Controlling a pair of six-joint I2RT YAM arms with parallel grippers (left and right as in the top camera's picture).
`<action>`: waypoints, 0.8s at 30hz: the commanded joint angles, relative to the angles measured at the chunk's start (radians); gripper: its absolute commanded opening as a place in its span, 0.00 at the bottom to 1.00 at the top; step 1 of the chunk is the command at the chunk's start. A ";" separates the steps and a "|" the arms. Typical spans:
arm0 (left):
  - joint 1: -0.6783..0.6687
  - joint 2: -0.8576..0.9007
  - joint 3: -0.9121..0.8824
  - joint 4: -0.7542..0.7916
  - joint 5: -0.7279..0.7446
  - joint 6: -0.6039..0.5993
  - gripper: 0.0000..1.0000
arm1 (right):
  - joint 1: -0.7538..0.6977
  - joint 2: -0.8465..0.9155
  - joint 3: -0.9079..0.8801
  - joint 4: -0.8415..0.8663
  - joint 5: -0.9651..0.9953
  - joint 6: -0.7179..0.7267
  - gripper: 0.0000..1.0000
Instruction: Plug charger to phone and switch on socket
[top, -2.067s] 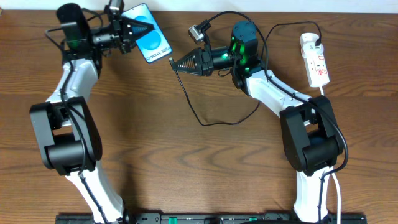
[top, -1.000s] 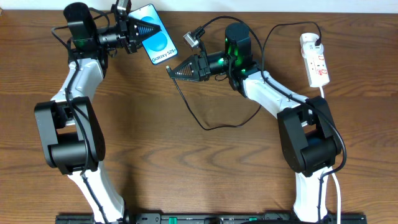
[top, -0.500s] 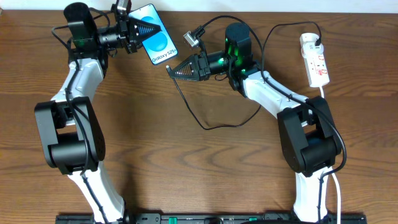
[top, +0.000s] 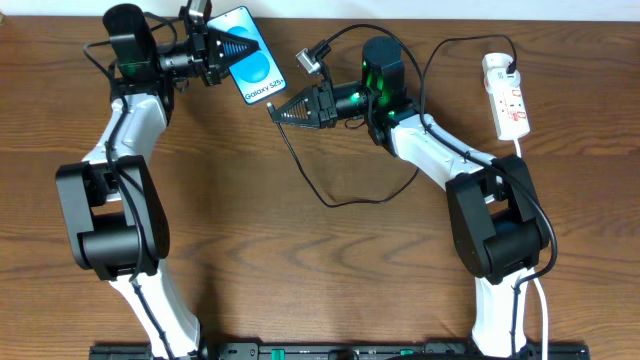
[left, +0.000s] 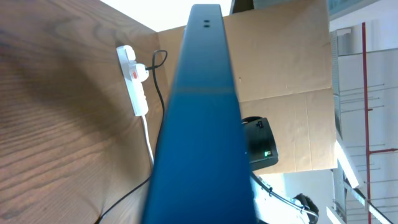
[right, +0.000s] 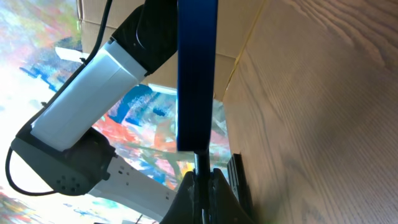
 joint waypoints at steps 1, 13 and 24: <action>-0.017 -0.034 0.013 0.009 0.028 0.032 0.07 | -0.003 0.003 0.002 0.004 0.005 -0.018 0.01; -0.011 -0.034 -0.018 0.009 0.028 0.043 0.07 | -0.006 0.003 0.002 0.003 -0.005 -0.018 0.01; 0.037 -0.034 -0.018 0.009 0.028 0.049 0.07 | -0.011 0.003 0.002 0.003 -0.029 -0.018 0.01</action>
